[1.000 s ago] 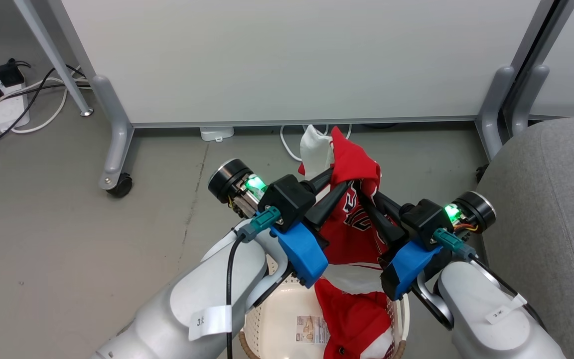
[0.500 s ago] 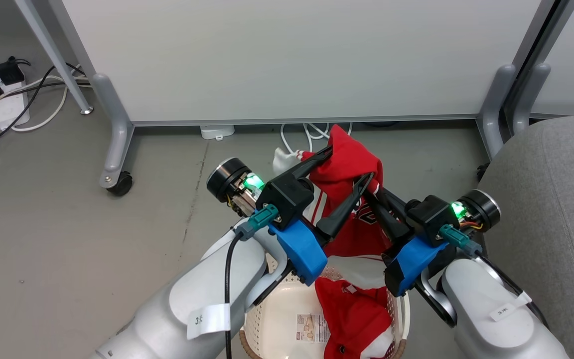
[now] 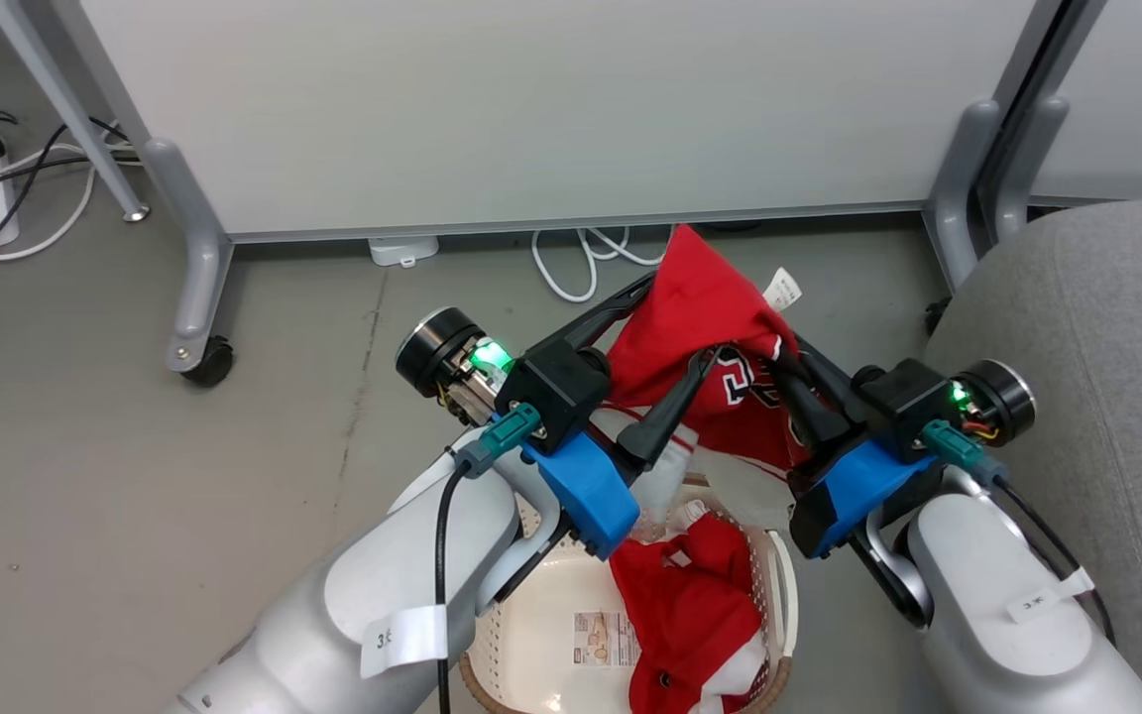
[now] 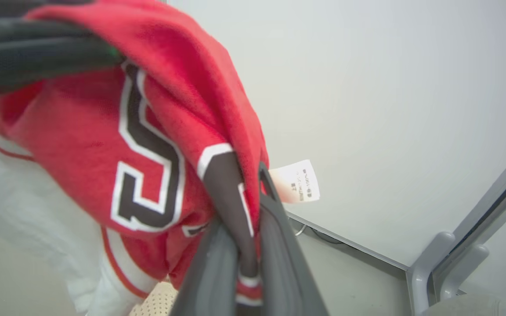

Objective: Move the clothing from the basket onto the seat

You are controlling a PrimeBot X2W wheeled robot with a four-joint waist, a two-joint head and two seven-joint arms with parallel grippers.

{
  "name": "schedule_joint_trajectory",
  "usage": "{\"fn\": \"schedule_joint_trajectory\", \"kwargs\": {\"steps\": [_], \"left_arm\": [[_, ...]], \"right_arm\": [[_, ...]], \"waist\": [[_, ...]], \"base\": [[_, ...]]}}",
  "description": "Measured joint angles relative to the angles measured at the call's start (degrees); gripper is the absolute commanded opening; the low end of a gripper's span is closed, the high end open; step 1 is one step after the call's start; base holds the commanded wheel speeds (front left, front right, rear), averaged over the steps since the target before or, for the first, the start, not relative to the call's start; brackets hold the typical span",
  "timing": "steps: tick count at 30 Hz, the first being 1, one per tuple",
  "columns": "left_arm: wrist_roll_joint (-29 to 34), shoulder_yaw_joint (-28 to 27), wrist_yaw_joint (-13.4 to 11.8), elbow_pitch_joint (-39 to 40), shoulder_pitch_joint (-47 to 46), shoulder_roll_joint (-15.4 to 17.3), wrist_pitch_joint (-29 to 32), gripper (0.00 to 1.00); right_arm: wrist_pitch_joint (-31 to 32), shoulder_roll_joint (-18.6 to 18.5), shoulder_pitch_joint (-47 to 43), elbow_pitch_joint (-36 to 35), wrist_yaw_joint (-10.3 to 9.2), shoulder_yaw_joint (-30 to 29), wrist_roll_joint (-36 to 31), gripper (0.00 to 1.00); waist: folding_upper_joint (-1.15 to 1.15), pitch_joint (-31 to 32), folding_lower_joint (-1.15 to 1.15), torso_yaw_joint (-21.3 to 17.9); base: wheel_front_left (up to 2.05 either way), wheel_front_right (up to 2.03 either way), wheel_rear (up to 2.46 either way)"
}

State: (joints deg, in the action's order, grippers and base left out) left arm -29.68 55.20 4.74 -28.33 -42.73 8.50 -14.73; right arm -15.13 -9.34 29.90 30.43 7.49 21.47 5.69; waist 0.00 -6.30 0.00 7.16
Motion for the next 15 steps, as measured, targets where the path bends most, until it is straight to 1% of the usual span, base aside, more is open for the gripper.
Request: {"fn": "schedule_joint_trajectory", "kwargs": {"steps": [7,15], "left_arm": [[-0.05,0.2,-0.19,0.12,0.53,0.42,-0.08,1.0],[-0.03,0.18,-0.48,1.03,1.19,0.93,-0.14,1.0]], "right_arm": [[0.0,0.12,-1.18,-1.14,0.0,-4.52,-0.09,0.0],[0.0,0.9,-3.05,-2.91,0.0,-9.01,-0.87,0.0]], "waist": [[0.0,-0.82,0.0,-2.46],[0.0,-1.62,0.0,-6.31]], "base": [[0.0,0.0,0.0],[0.0,0.0,0.0]]}}
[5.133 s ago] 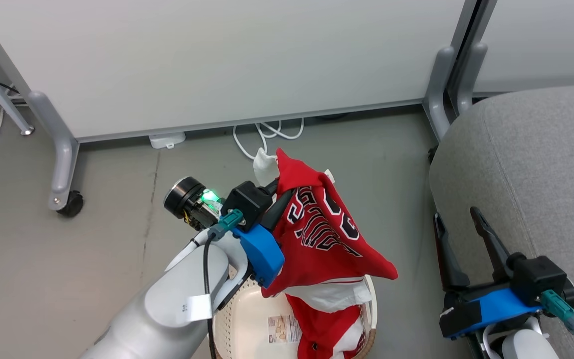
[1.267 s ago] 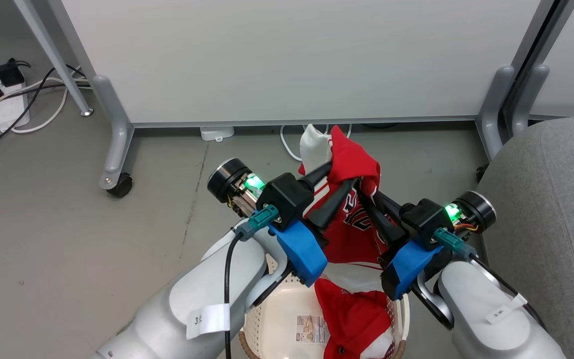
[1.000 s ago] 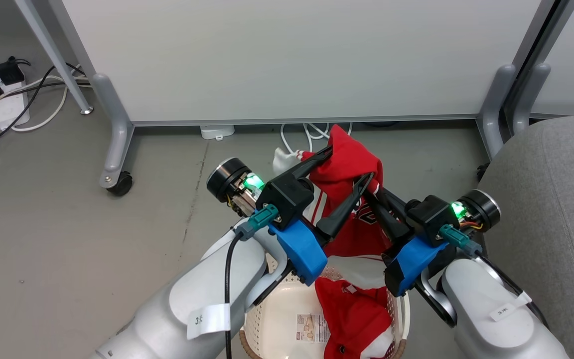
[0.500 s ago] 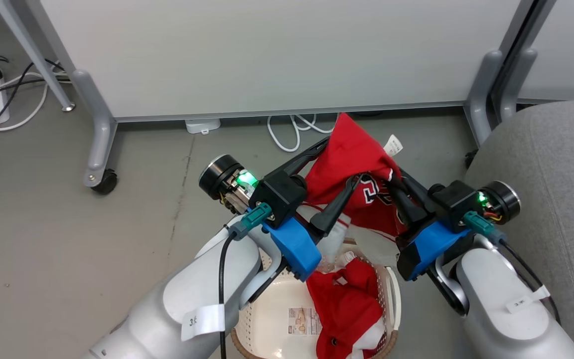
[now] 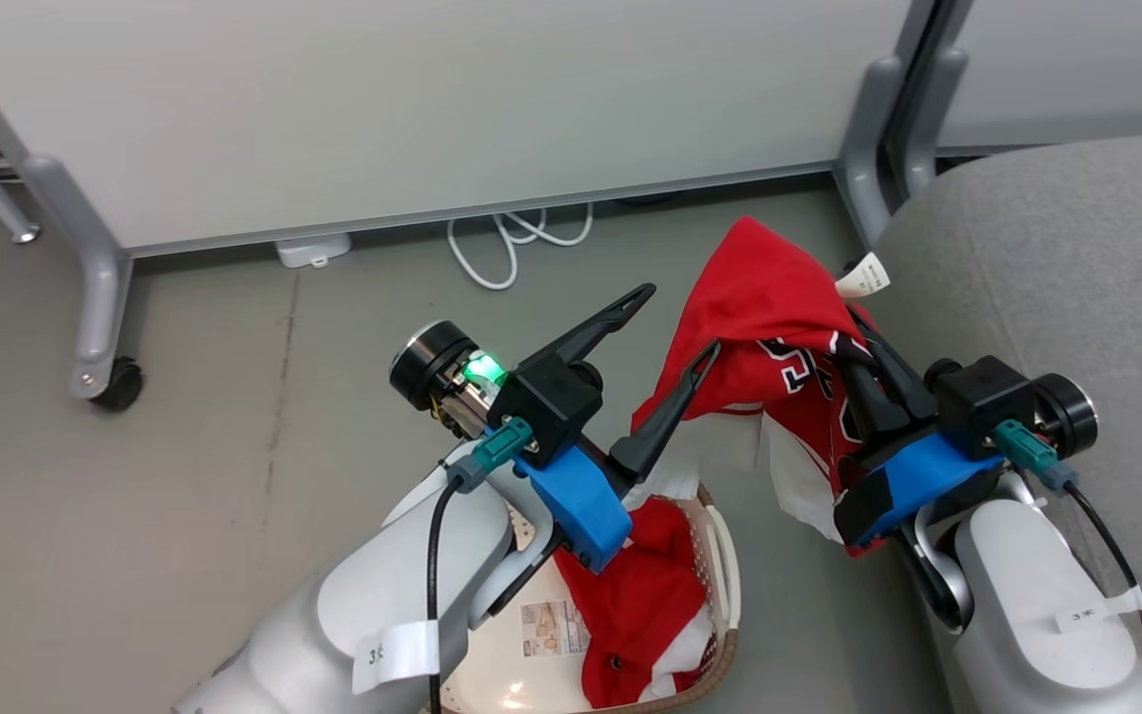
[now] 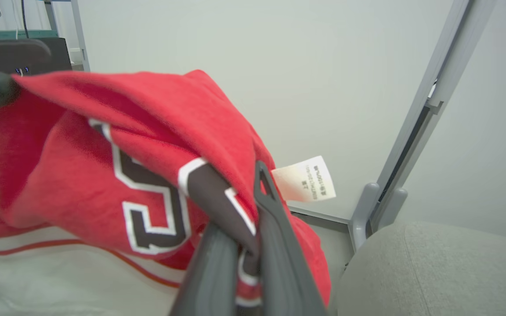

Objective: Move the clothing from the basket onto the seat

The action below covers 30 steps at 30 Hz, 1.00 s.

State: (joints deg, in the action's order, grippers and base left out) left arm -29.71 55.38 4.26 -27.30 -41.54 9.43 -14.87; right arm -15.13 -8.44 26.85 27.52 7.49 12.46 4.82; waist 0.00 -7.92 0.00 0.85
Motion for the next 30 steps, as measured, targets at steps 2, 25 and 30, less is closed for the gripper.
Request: {"fn": "schedule_joint_trajectory", "kwargs": {"steps": [2,25,30], "left_arm": [[0.03,0.09,0.0,0.15,0.26,0.07,-0.04,1.0],[2.16,1.46,0.65,1.72,1.51,0.02,-0.13,1.0],[2.65,1.99,0.82,1.87,1.55,0.05,-0.13,1.0]], "right_arm": [[0.0,0.14,-0.43,-0.42,0.0,-0.83,-0.21,0.0],[-0.01,1.48,-7.04,-8.36,0.0,-12.89,-1.42,0.0],[0.0,2.2,-8.29,-9.42,0.0,-14.7,-1.6,0.0]], "waist": [[0.0,-0.27,0.0,-1.06],[0.0,-3.87,0.0,-13.75],[0.0,-4.68,0.0,-16.36]], "base": [[0.0,0.0,0.0],[0.0,0.0,0.0],[0.0,0.0,0.0]]}}
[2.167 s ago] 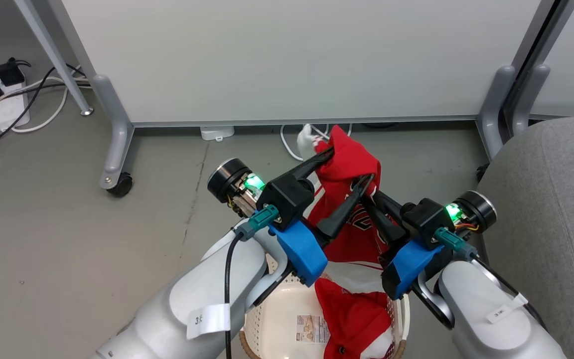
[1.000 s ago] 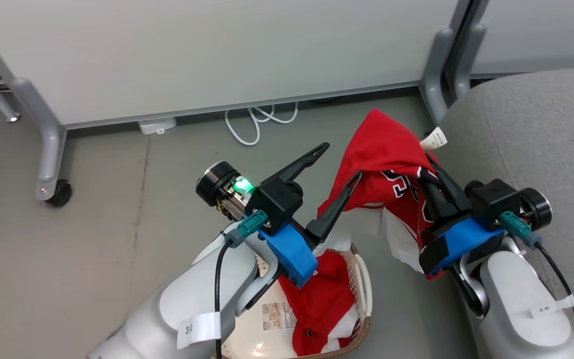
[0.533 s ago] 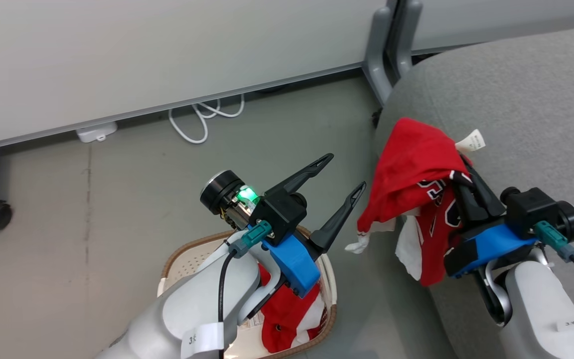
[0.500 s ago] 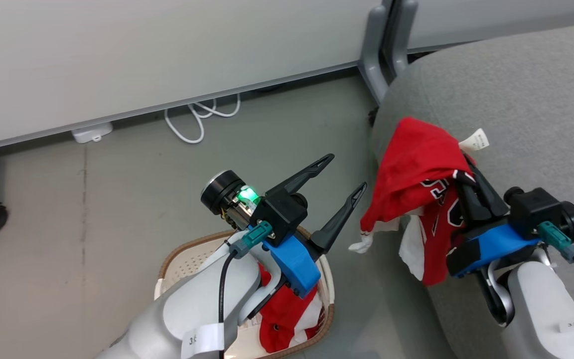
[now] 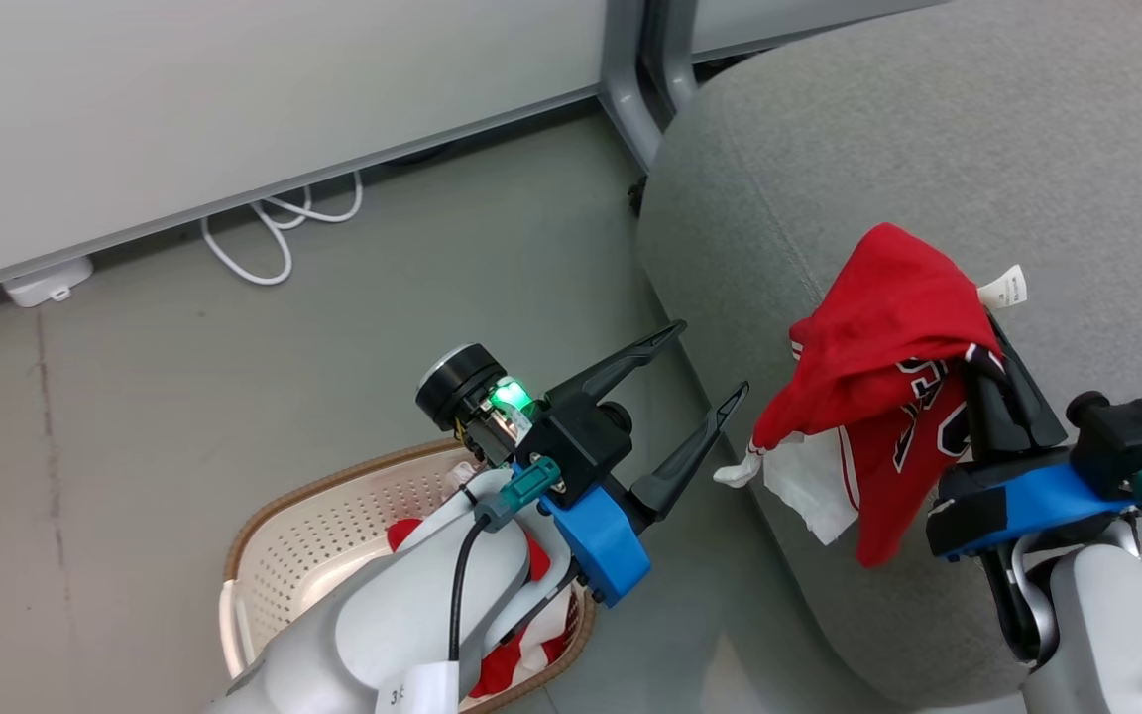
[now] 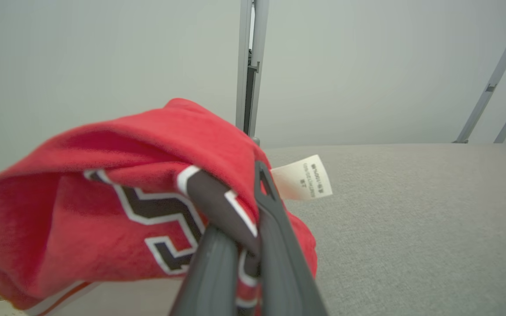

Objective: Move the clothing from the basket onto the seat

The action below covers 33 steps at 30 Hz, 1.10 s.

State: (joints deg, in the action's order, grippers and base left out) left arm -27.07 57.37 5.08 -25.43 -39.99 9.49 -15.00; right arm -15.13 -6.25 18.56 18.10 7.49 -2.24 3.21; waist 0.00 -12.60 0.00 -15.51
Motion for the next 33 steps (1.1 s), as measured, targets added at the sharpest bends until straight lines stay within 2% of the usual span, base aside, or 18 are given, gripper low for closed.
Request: {"fn": "schedule_joint_trajectory", "kwargs": {"steps": [8,21,27,33], "left_arm": [[0.45,0.49,0.42,0.1,-0.03,-0.56,-0.01,1.0],[1.45,0.27,0.7,0.32,-1.47,-0.55,-0.01,1.0],[2.58,0.2,0.88,0.89,-3.3,-0.07,-0.01,1.0],[4.19,0.13,1.02,2.52,-7.54,1.75,0.79,1.0]], "right_arm": [[0.0,0.4,-2.2,-1.18,0.0,-2.87,-0.01,0.0],[0.0,0.77,-1.81,-2.83,0.0,-4.21,-0.3,0.0],[0.0,0.02,1.97,-4.95,0.0,-4.1,-0.64,0.0],[0.0,-1.54,10.46,-8.76,0.0,-5.86,-0.65,0.0]], "waist": [[0.0,-1.21,0.0,-3.02],[0.0,-3.61,0.0,-4.11],[0.0,-6.12,0.0,-4.11],[0.0,-10.99,0.0,-4.46]], "base": [[0.0,0.0,0.0],[0.0,0.0,0.0],[0.0,0.0,0.0],[0.0,0.0,0.0]]}}
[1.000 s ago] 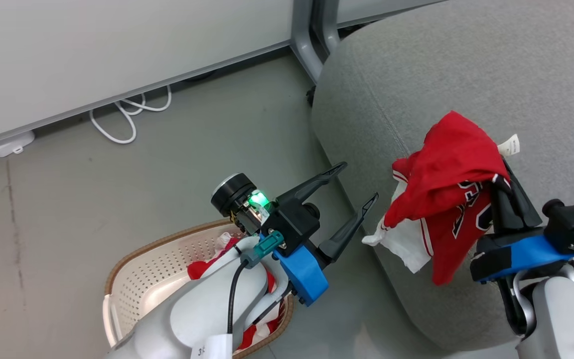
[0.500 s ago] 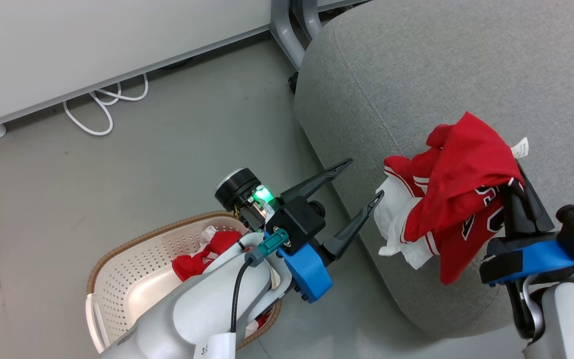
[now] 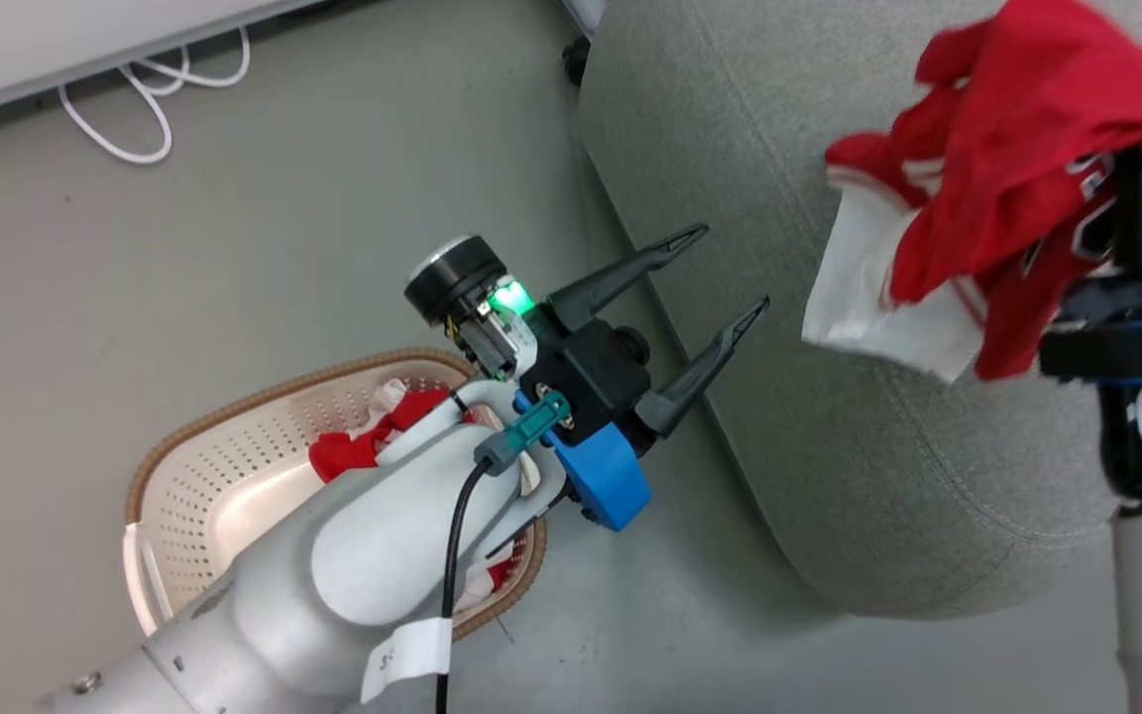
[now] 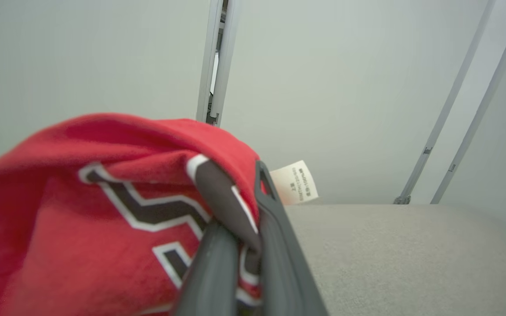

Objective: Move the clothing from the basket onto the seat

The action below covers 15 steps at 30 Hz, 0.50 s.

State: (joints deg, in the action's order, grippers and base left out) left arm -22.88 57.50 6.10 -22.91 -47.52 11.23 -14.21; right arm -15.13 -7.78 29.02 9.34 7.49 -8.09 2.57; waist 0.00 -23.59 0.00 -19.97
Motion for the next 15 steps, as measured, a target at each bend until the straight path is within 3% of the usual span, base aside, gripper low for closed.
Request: {"fn": "schedule_joint_trajectory", "kwargs": {"steps": [5,10,15], "left_arm": [[1.76,0.41,0.35,3.25,-5.15,2.6,2.21,1.0],[2.92,0.11,0.52,7.2,-9.57,5.33,4.43,1.0],[3.78,-0.42,0.14,10.72,-11.33,7.12,6.13,1.0]], "right_arm": [[0.0,-2.9,8.67,-3.41,0.0,-4.54,-0.4,0.0],[-0.01,-5.91,17.02,-5.59,0.0,-12.69,0.51,0.0],[-0.01,-10.21,22.81,-4.03,0.01,-19.81,1.3,0.0]], "waist": [[0.0,-5.94,0.0,0.09],[0.0,-12.34,0.0,0.32],[0.0,-17.9,0.01,0.44]], "base": [[0.0,0.0,0.0],[0.0,0.0,0.0],[0.0,0.0,0.0]]}}
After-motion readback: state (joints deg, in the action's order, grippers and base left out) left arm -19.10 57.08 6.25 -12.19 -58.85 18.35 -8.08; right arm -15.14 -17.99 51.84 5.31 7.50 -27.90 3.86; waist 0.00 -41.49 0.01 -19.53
